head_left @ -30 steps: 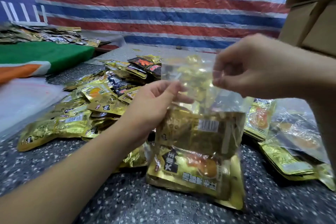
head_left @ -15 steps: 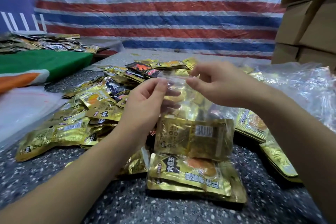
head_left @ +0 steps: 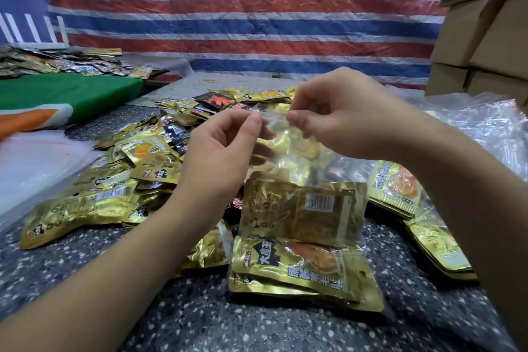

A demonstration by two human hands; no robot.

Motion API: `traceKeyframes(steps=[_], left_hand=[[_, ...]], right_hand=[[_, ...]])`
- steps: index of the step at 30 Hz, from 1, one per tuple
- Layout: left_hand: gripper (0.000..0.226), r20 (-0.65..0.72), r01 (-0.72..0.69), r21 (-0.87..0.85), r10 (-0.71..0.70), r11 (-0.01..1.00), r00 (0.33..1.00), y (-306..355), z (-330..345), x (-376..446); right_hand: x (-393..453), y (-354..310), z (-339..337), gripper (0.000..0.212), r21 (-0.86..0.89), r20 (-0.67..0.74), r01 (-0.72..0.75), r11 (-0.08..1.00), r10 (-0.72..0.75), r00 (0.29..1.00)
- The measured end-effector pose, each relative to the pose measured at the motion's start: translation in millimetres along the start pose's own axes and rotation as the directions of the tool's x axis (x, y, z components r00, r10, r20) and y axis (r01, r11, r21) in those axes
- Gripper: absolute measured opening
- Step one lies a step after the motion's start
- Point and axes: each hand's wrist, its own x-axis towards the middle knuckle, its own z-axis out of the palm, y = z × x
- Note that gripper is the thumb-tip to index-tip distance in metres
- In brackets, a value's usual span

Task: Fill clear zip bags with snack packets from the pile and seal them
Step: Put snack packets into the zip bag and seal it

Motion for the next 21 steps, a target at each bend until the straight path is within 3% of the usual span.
traceKeyframes(steps=[12, 21], left_hand=[[0.021, 0.072, -0.160, 0.125, 0.152, 0.979, 0.986, -1.7, 3.1, -6.0], [0.015, 0.039, -0.163, 0.152, 0.159, 0.975, 0.987, -1.4, 1.9, -5.1]], right_hand=[[-1.0, -9.7, 6.6, 0.022, 0.020, 0.038, 0.005, 1.000, -0.006, 0.999], [0.2, -10.9, 16.7, 0.014, 0.025, 0.001, 0.018, 1.000, -0.018, 1.000]])
